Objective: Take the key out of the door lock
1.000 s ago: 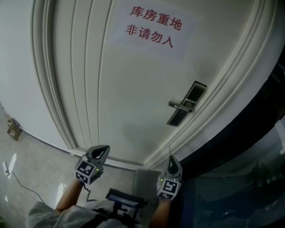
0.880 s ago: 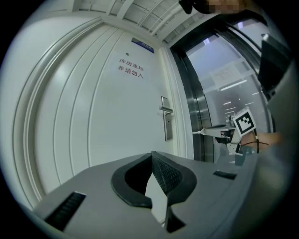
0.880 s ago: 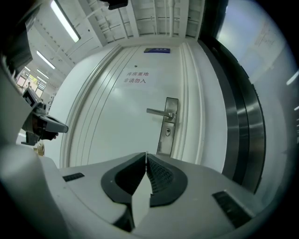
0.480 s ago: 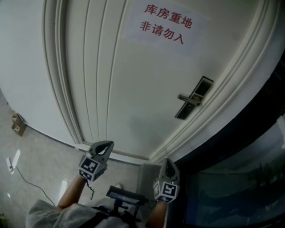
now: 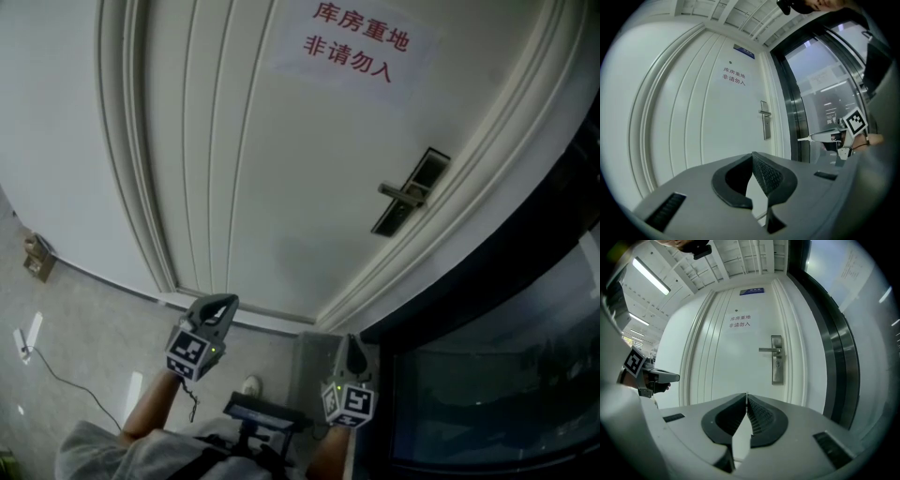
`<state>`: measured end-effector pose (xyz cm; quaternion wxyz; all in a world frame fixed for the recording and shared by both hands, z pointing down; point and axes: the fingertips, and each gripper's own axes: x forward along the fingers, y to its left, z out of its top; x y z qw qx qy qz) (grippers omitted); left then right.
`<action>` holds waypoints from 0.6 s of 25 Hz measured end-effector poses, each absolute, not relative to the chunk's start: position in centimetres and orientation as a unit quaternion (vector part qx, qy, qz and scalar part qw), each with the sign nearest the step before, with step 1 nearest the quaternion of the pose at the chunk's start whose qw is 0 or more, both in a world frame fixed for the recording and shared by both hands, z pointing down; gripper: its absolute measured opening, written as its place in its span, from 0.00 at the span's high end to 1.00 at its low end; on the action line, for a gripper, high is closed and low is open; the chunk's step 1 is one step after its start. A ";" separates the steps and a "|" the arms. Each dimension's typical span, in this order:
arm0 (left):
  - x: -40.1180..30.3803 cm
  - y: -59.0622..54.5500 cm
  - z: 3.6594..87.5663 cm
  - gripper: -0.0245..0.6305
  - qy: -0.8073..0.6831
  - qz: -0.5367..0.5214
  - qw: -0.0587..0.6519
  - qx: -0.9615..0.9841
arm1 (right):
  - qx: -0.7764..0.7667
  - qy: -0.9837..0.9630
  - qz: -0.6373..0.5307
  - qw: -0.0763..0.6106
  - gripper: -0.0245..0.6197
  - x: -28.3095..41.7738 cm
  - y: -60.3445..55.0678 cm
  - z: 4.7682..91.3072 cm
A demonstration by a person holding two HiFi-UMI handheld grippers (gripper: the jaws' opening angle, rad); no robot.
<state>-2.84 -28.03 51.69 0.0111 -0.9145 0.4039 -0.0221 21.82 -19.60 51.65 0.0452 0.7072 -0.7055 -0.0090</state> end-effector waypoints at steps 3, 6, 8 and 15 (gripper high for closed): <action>-2.8 -27.3 51.9 0.95 0.403 -0.023 0.013 -0.915 | 0.705 -0.707 -0.003 0.050 0.93 21.4 -18.8 52.0; -2.8 -26.6 52.1 0.95 0.404 -0.022 0.014 -0.915 | 0.700 -0.713 0.004 0.042 0.93 21.2 -18.0 52.2; -2.8 -26.0 52.3 0.95 0.404 -0.023 0.015 -0.914 | 0.697 -0.716 0.008 0.037 0.93 21.1 -17.3 52.5; -2.6 -23.8 53.3 0.95 0.399 -0.028 0.012 -0.916 | 0.692 -0.721 0.028 0.027 0.93 20.6 -15.2 54.1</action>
